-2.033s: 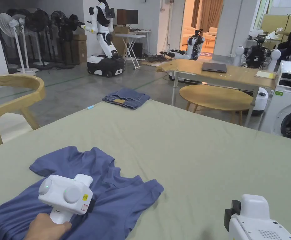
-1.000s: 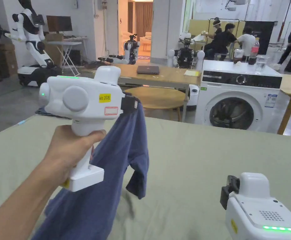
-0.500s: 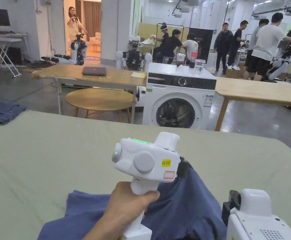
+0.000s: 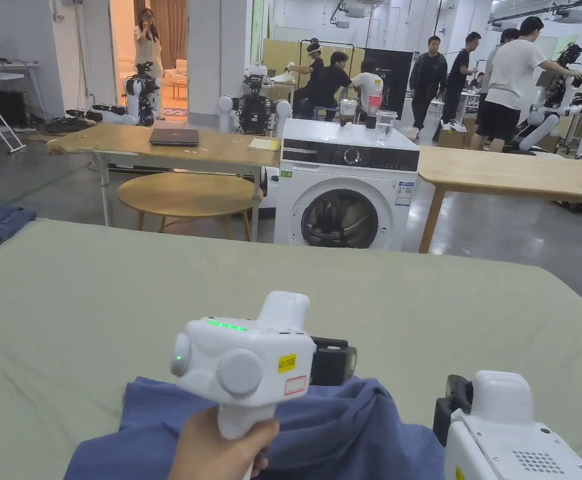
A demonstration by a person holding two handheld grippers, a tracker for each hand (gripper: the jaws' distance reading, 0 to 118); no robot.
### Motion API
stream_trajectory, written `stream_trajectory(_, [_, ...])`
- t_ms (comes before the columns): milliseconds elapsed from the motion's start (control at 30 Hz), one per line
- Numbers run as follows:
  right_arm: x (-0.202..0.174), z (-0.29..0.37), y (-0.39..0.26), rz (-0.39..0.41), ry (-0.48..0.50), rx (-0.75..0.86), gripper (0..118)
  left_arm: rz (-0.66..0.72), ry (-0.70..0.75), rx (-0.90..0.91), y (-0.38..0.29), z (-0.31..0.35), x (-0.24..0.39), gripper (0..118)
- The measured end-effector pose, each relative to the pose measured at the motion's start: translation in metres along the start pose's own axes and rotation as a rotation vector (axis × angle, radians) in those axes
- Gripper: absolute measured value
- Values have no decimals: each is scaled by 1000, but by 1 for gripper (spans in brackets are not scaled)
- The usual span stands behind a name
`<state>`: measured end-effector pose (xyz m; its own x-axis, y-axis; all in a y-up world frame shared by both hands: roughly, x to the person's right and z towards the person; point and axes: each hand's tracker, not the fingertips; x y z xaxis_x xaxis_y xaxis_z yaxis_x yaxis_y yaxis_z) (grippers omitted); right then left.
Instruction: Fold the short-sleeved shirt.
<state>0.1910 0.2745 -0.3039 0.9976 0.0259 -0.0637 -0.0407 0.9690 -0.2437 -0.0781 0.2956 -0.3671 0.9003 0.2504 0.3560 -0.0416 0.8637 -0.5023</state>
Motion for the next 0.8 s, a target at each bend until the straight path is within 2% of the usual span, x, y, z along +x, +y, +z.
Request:
stream_trajectory(67, [-6, -1, 4, 0, 11, 0, 0, 13, 51, 28, -8, 20, -10, 69])
stream_trajectory(100, [-10, -1, 5, -2, 19, 1, 0, 9, 81, 42, -15, 31, -15, 57])
stream_trajectory(133, [-13, -1, 6, -4, 27, 3, 0, 3, 105, 58, -21, 40, -19, 37])
stream_trajectory(167, [-17, -1, 7, -2, 34, 6, 0, -5, 148, 77, -29, 49, -23, 7])
stream_trajectory(200, [-22, -2, 8, 2, 36, 6, 0, -10, 203, 77, -37, 57, -28, 0])
stream_trajectory(267, [-30, -3, 9, 13, 55, 8, 0, -5, 300, 91, -53, 69, -39, 0])
stream_trajectory(333, [-38, -4, 10, 23, 61, 8, 0, 54, 290, 62, -65, 80, -55, 0])
stream_trajectory(467, [-50, -9, 11, 23, 90, 3, 0, 113, 376, 35, -76, 93, -92, 0])
stream_trajectory(633, [-54, -19, 13, 13, 106, -15, 0, 179, 385, -22, -55, 88, -155, 0])
stream_trajectory(800, [-53, -32, 12, 17, 111, -39, 0, 245, 371, -145, -22, 52, -222, 0])
